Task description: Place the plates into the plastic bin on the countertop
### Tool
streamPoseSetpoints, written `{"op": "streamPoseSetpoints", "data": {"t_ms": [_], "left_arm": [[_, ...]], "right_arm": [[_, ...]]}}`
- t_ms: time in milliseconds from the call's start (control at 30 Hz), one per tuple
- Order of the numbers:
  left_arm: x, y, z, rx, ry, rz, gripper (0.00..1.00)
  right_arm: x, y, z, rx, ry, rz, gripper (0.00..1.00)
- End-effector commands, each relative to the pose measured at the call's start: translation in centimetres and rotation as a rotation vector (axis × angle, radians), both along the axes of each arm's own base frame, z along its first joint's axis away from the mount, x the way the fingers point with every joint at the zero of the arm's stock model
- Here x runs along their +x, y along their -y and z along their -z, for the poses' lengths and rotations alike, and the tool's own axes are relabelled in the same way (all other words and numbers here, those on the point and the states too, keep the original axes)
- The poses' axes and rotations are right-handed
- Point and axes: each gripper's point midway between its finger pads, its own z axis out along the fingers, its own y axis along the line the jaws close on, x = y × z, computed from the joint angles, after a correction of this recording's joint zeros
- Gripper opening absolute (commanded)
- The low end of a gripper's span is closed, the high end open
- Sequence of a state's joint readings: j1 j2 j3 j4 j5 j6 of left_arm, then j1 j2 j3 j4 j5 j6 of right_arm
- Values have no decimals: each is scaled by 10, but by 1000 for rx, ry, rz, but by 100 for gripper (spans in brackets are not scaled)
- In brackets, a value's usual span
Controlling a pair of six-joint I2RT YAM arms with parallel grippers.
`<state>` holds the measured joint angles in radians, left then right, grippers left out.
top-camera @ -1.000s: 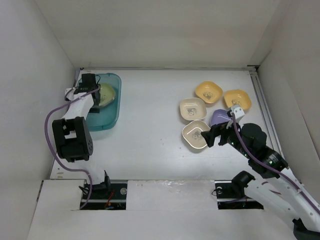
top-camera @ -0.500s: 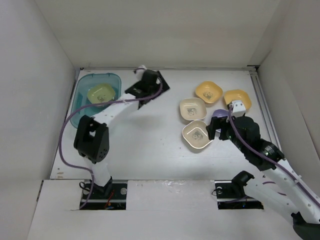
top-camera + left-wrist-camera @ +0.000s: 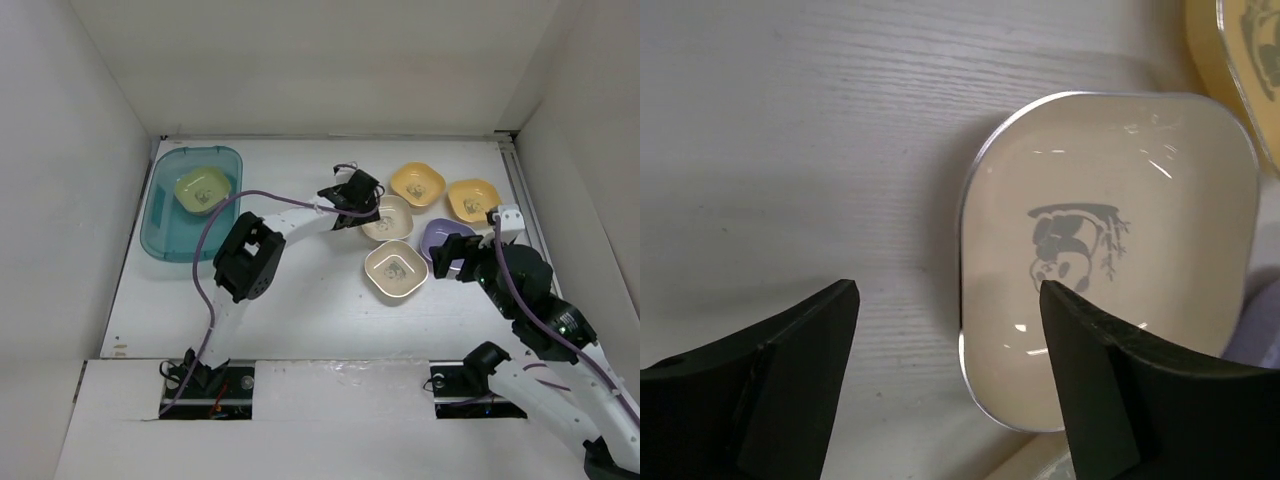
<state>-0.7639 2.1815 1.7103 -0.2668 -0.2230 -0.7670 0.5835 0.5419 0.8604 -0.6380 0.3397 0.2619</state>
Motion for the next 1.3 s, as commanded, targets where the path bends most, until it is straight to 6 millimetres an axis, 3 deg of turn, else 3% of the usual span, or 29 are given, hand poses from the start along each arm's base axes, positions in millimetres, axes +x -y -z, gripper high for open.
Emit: {"op": "streamPoseSetpoints", "data": {"t_ms": [0, 200, 267, 333, 467, 500, 533, 567, 600, 633, 700, 733, 767, 800, 867, 933, 967, 1000, 1100, 1267], "left_arm": [[12, -18, -6, 70, 23, -86, 66], [17, -28, 9, 126, 6, -124, 45], [21, -33, 13, 123, -3, -146, 21], [30, -53, 12, 140, -3, -189, 0], [36, -104, -15, 146, 31, -320, 0], [39, -118, -46, 116, 74, -352, 0], [40, -148, -47, 127, 69, -412, 0], [41, -165, -56, 119, 77, -443, 0], [44, -183, -68, 94, 91, -476, 0], [46, -216, -86, 46, 102, -522, 0], [52, -250, -107, 3, 138, -560, 0], [52, -267, -127, -28, 171, -577, 0], [54, -296, -128, -43, 161, -615, 0], [58, -309, -138, -67, 188, -640, 0], [66, -345, -145, -108, 191, -684, 0], [71, -368, -140, -119, 169, -707, 0], [74, -379, -127, -112, 131, -727, 0], [77, -399, -129, -100, 130, -759, 0], [78, -430, -109, -52, 76, -797, 0], [63, -455, -88, -34, 11, -864, 0]], "right_arm": [[-3, 0, -4, 18, 12, -7, 100], [-5, 2, -10, 15, 22, -10, 100], [-6, 2, -11, 20, 30, -10, 100], [-7, 3, -13, 25, 38, -10, 100], [-8, 4, -15, 30, 45, -10, 100], [-8, 4, -15, 21, 47, -12, 100], [-8, 4, -15, 21, 47, -12, 100], [-9, 3, -11, 18, 38, -21, 100], [-8, 2, -13, 24, 47, -21, 100], [-8, 1, -13, 18, 48, -34, 100], [-5, -3, -12, 22, 49, -43, 100], [-4, -4, -14, 27, 57, -43, 100], [-4, -7, -11, 28, 53, -55, 100], [-1, -11, -5, 23, 38, -66, 100], [2, -18, -5, 37, 46, -91, 100], [7, -25, -3, 35, 32, -109, 100], [8, -26, -5, 33, 45, -112, 100], [10, -29, 2, 24, 24, -122, 100], [11, -29, 4, 1, 21, -128, 100], [12, -29, 7, -16, 26, -133, 100]]}}
